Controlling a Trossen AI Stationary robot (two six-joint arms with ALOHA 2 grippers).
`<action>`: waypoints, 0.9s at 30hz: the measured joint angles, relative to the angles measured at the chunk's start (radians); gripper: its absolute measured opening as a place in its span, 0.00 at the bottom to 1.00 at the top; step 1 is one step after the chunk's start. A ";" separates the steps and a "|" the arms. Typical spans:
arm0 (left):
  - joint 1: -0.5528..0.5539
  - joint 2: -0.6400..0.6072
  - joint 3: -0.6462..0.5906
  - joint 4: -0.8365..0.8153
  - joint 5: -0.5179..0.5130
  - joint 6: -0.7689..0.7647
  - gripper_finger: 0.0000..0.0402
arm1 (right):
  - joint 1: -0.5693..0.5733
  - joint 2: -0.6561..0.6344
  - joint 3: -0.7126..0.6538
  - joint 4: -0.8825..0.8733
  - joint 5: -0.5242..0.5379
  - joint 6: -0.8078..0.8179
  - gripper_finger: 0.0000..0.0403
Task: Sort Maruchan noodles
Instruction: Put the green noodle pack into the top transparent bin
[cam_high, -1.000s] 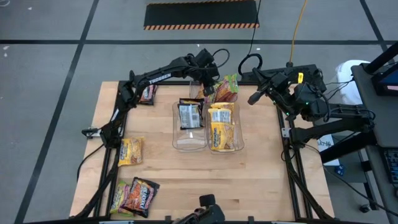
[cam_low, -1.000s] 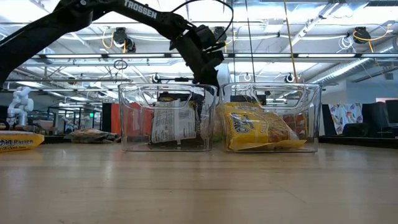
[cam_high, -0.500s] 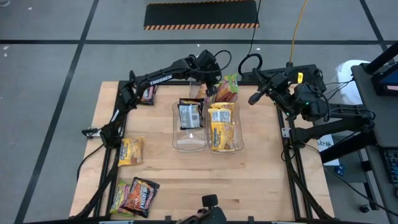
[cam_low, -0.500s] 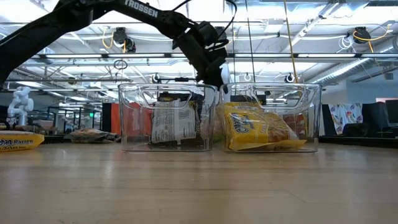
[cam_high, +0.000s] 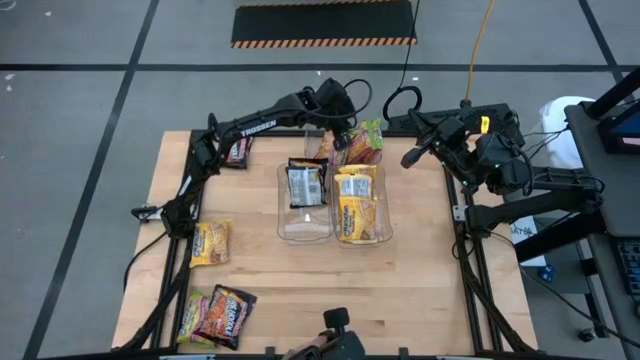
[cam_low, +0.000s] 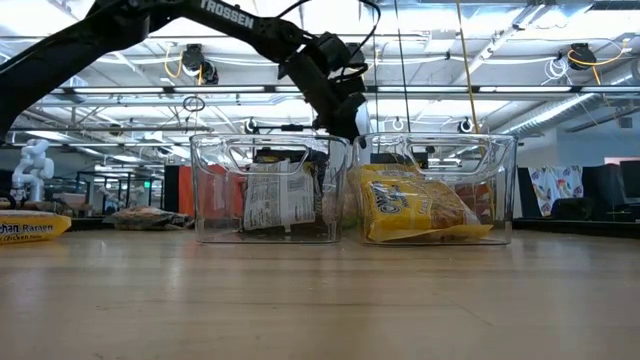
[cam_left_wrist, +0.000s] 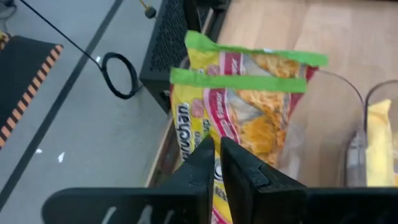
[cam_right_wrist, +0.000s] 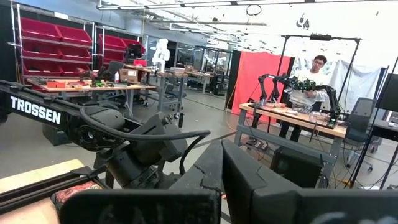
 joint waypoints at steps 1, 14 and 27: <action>0.002 0.000 0.000 0.009 0.000 0.001 0.10 | 0.000 0.000 0.000 0.000 0.000 0.000 0.00; 0.002 0.022 -0.002 0.056 0.082 -0.198 0.17 | 0.000 0.000 0.000 0.000 0.001 -0.019 0.00; 0.004 0.058 -0.001 0.002 0.089 -0.449 0.17 | 0.000 -0.006 0.000 0.000 0.002 -0.042 0.00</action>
